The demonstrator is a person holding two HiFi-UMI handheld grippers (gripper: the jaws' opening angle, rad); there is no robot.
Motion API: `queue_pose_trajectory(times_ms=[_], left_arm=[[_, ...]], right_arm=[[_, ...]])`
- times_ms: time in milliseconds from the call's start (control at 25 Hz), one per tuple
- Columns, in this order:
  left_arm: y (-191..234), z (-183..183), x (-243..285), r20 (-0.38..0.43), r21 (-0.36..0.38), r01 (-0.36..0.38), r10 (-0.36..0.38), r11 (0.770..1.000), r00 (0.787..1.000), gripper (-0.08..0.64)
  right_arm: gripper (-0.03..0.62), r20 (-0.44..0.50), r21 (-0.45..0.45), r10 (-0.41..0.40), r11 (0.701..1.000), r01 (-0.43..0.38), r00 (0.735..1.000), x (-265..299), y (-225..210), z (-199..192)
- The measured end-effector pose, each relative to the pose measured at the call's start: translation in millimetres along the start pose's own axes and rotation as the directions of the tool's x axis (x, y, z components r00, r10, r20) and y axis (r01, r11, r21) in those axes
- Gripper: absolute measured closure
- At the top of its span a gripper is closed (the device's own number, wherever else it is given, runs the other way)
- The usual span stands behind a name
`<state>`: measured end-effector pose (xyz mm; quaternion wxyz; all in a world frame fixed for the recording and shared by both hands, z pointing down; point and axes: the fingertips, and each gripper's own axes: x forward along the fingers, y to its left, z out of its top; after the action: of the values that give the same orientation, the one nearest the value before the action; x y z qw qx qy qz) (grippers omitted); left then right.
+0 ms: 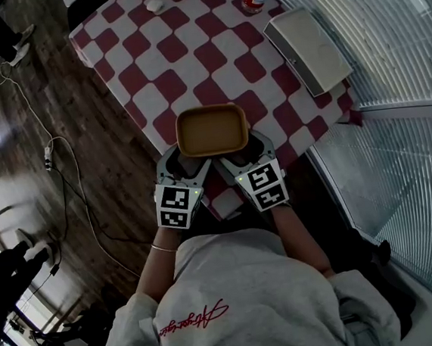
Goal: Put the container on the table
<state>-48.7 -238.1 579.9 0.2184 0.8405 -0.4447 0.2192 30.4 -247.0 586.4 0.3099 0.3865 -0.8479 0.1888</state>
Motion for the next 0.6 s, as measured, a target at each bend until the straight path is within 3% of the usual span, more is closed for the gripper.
queue_pose_trajectory(times_ms=[600], left_arm=[[-2.0,-3.9,-1.1,-0.019,0.019,0.007,-0.007,1.000,1.000,0.241]], right_arm=[[0.229,-0.010,-0.007,0.021,1.000,-0.021,1.000,-3.2,1.7,-6.5]])
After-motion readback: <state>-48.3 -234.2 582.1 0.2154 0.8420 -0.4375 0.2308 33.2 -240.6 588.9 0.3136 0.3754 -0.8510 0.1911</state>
